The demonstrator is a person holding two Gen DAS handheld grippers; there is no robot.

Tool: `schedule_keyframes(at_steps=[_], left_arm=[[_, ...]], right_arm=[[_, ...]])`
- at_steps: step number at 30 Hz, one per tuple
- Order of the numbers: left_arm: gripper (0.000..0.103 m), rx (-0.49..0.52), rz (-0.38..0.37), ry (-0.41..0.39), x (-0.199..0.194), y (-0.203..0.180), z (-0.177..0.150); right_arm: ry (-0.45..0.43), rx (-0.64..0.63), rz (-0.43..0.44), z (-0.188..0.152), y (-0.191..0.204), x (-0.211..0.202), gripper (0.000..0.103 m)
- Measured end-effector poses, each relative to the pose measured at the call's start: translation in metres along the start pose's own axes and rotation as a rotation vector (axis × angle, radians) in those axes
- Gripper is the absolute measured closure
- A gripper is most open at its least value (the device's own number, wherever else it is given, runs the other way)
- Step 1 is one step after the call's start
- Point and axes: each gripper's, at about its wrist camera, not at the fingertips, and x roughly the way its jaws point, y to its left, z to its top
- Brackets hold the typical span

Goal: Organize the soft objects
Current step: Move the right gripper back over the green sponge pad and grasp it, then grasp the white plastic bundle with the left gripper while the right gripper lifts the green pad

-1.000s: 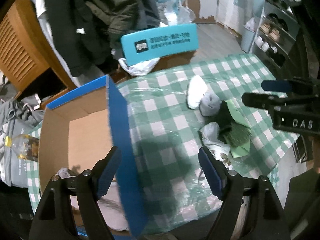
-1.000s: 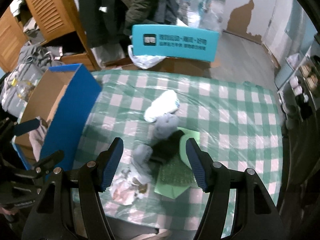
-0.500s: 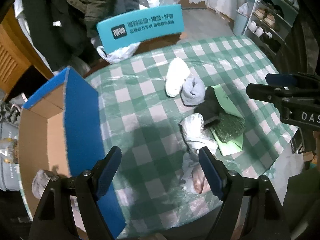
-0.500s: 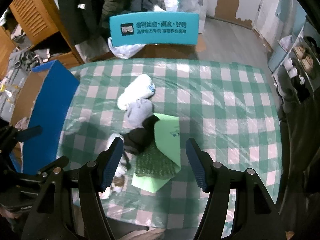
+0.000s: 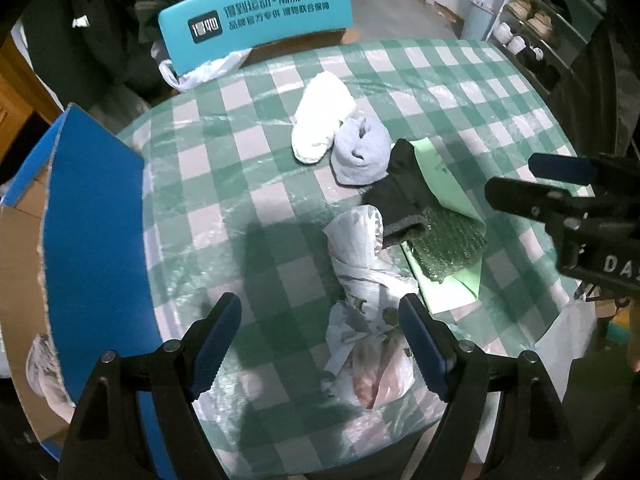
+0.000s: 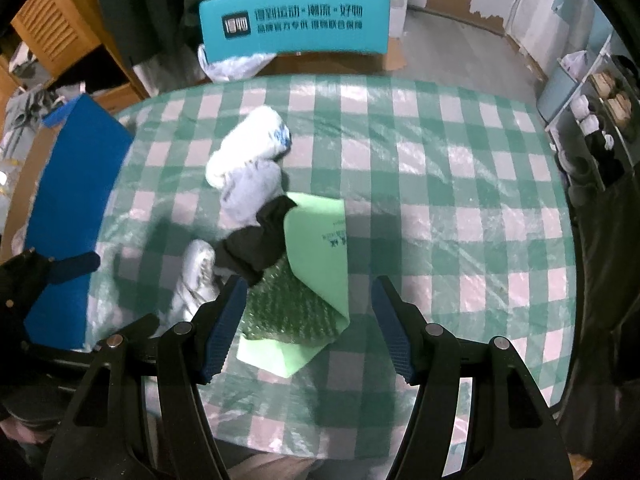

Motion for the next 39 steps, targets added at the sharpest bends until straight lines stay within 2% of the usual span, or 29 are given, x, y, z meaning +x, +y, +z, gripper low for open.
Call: schedule_keyframes(at_steps=[7, 26, 27, 31, 33, 36, 39], left_arm=[[0.020, 0.010, -0.009, 0.025, 0.011, -0.009, 0.001], [0.020, 0.036, -0.021, 0.104, 0.043, -0.022, 0.002], [0.020, 0.036, -0.021, 0.106, 0.044, -0.022, 0.002], [0.020, 0.041, -0.022, 0.113, 0.048, -0.022, 0.004], [0.020, 0.044, -0.022, 0.116, 0.050, -0.022, 0.004], [0.020, 0.046, -0.022, 0.120, 0.051, -0.024, 0.006], [0.020, 0.047, -0.027, 0.121, 0.053, -0.024, 0.006]], right_arm=[[0.045, 0.022, -0.024, -0.005, -0.015, 0.023, 0.039], [0.085, -0.009, 0.006, -0.009, -0.019, 0.071, 0.039], [0.089, -0.005, 0.007, -0.009, -0.021, 0.073, 0.042], [0.102, 0.007, 0.028, -0.009, -0.023, 0.079, 0.068], [0.106, 0.004, 0.038, -0.009, -0.023, 0.080, 0.077], [0.108, -0.006, 0.044, -0.008, -0.019, 0.082, 0.088], [0.107, 0.014, 0.071, -0.006, -0.019, 0.081, 0.093]])
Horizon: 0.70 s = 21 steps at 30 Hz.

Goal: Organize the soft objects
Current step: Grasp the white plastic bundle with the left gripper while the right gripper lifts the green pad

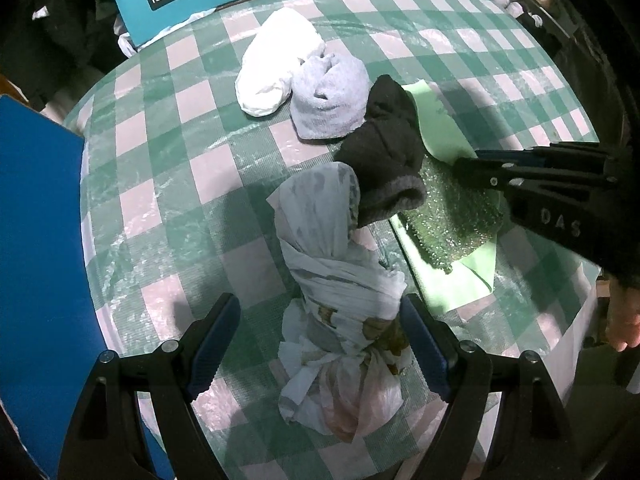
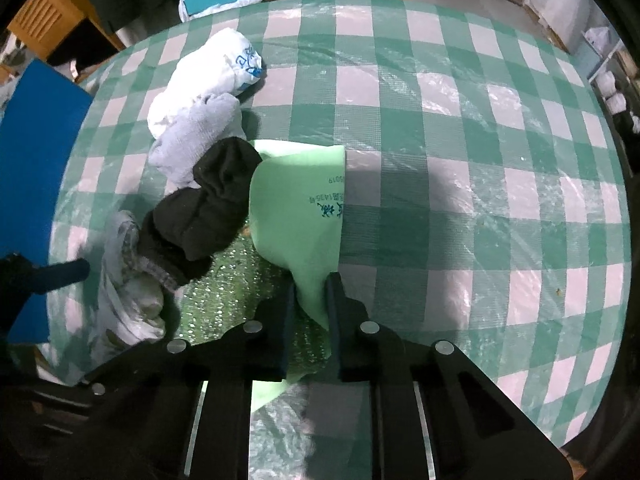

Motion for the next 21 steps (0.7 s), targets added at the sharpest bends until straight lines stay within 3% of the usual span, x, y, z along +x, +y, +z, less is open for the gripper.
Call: schedule_keyframes(at_steps=[4, 8, 21], left_arm=[[0.023, 0.005, -0.010, -0.012, 0.000, 0.001, 0.001], [0.054, -0.003, -0.037, -0.005, -0.001, 0.002, -0.004], [0.058, -0.028, -0.012, -0.017, -0.005, 0.012, -0.005]], right_arm=[[-0.010, 0.017, -0.004, 0.001, -0.005, -0.004, 0.097], [-0.034, 0.031, -0.013, 0.003, -0.007, -0.011, 0.098], [-0.123, 0.095, -0.008, 0.001, -0.022, -0.050, 0.100]])
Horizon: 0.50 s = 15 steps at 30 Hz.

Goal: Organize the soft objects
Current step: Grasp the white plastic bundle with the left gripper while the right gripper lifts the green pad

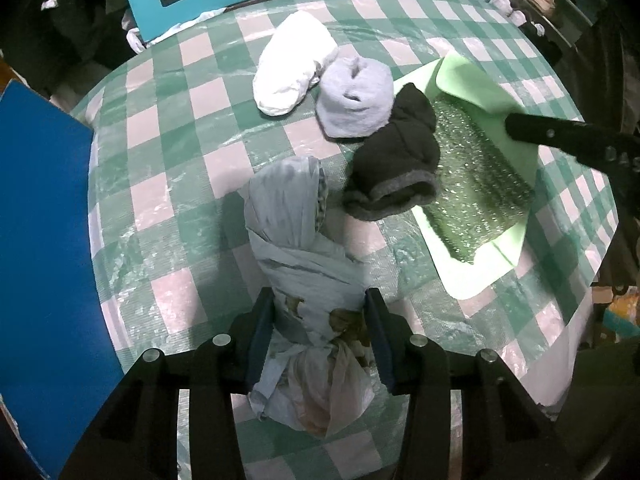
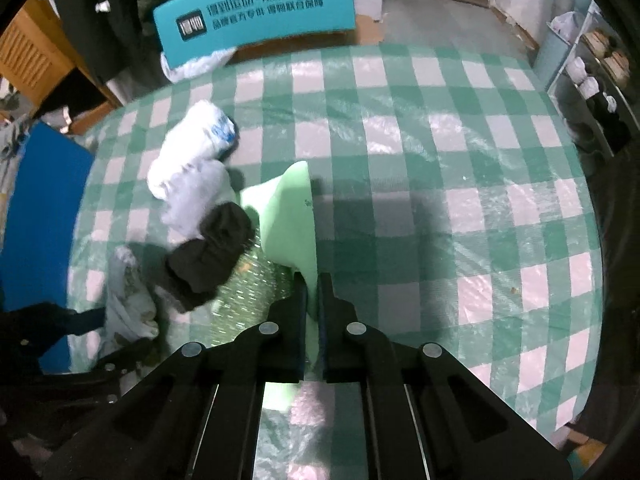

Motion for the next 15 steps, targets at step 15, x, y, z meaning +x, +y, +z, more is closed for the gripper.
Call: schedule_keyframes(at_steps=[15], left_arm=[[0.060, -0.018, 0.004, -0.050, -0.024, 0.006, -0.005]], right_arm=[[-0.098, -0.021, 0.074, 0.004, 0.019, -0.048, 0.100]])
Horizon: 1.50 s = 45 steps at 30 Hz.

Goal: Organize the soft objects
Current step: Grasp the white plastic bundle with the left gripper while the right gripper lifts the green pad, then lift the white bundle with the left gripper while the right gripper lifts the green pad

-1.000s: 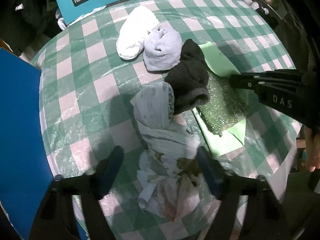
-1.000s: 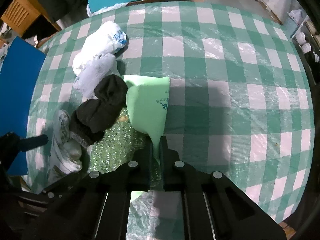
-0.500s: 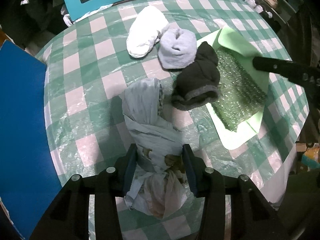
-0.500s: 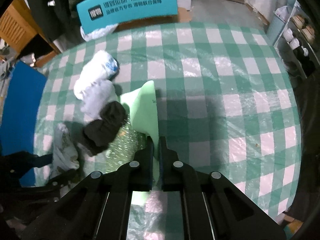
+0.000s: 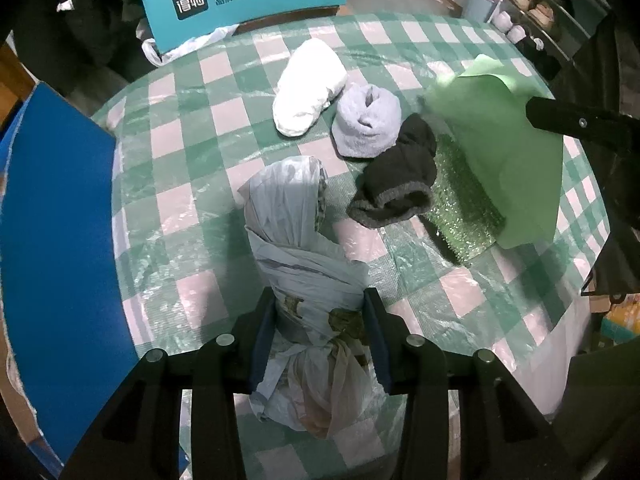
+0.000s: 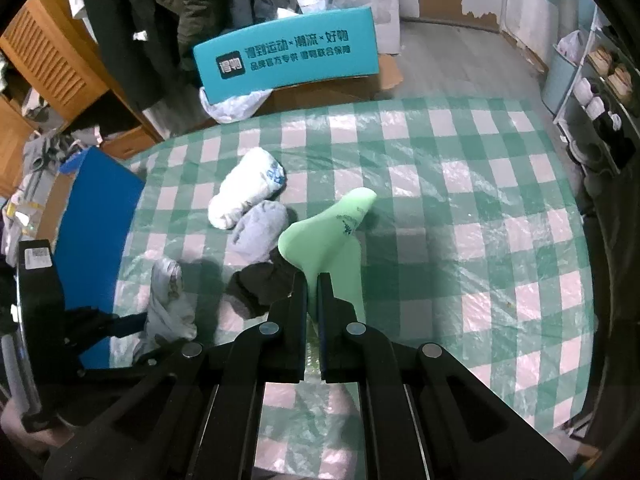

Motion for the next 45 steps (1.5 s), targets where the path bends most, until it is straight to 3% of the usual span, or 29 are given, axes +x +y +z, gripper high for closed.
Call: schedule_keyframes(at_steps=[5, 15, 16, 18, 19, 25, 34, 37, 40, 42, 45], left_arm=[[0.060, -0.022, 0.010, -0.011, -0.007, 0.004, -0.002], [0.055, -0.040, 0.019, 0.043, 0.010, 0.007, -0.003], [0.053, -0.037, 0.021, 0.046, 0.012, 0.006, -0.002], [0.039, -0.035, 0.030, 0.043, 0.013, 0.004, -0.001], [0.037, -0.033, 0.032, 0.039, 0.014, 0.003, 0.000], [0.026, -0.032, 0.040, 0.046, 0.019, 0.002, 0.001], [0.026, -0.014, 0.035, 0.070, 0.031, 0.002, 0.004], [0.026, -0.015, 0.031, 0.077, 0.032, 0.003, 0.003], [0.042, -0.011, 0.029, 0.086, 0.035, 0.003, 0.002], [0.059, -0.009, 0.028, 0.098, 0.037, 0.004, -0.002], [0.062, -0.009, 0.018, 0.089, 0.036, 0.006, -0.003]], right_arm=[[0.028, -0.005, 0.025, -0.005, 0.004, 0.002, 0.099], [0.145, 0.006, -0.022, -0.019, -0.008, 0.041, 0.098], [0.150, 0.008, -0.028, -0.020, -0.009, 0.043, 0.095], [0.157, 0.013, -0.038, -0.021, -0.012, 0.047, 0.085], [0.160, 0.014, -0.044, -0.021, -0.013, 0.049, 0.076], [0.178, 0.019, -0.048, -0.023, -0.013, 0.056, 0.057], [0.207, -0.015, -0.089, -0.025, -0.012, 0.068, 0.058], [0.220, -0.023, -0.107, -0.027, -0.013, 0.072, 0.073], [0.234, -0.034, -0.122, -0.029, -0.012, 0.077, 0.091], [0.230, -0.045, -0.128, -0.030, -0.011, 0.076, 0.093], [0.215, -0.055, -0.132, -0.028, -0.009, 0.070, 0.097]])
